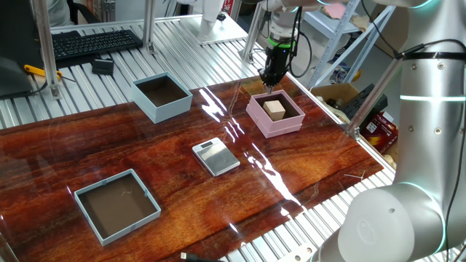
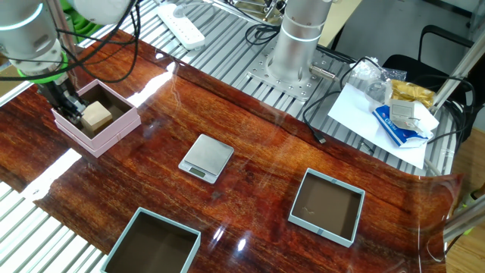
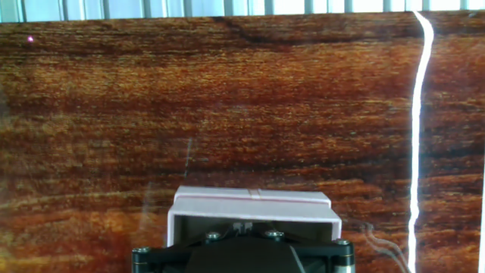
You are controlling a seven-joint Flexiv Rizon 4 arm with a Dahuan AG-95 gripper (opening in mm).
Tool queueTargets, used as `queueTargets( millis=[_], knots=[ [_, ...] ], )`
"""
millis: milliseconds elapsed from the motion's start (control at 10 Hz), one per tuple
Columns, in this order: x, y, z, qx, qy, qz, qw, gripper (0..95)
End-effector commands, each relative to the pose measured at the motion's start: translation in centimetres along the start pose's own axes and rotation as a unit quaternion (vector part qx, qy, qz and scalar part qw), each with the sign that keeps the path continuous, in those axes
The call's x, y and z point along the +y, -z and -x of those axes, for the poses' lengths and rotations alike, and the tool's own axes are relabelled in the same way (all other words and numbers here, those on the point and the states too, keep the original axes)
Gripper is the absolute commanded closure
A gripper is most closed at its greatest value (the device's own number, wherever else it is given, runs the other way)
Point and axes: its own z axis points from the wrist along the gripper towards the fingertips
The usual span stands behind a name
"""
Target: Move an object from one box to another
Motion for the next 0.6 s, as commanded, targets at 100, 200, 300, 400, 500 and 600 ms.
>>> queueTargets(
  millis=[100,200,300,400,500,600],
  knots=[
    [-0.08,-0.07,0.26,0.002,0.0,0.002,1.0,95.0],
    [-0.08,-0.07,0.26,0.0,0.0,0.002,1.0,95.0],
    [-0.09,-0.06,0.25,-0.001,-0.001,0.002,1.0,95.0],
    [-0.13,-0.03,0.26,-0.002,-0.002,-0.002,1.0,95.0],
    [-0.13,-0.03,0.26,-0.001,0.003,-0.001,1.0,95.0],
    [-0.13,-0.03,0.26,-0.001,0.006,0.003,1.0,95.0]
  ],
)
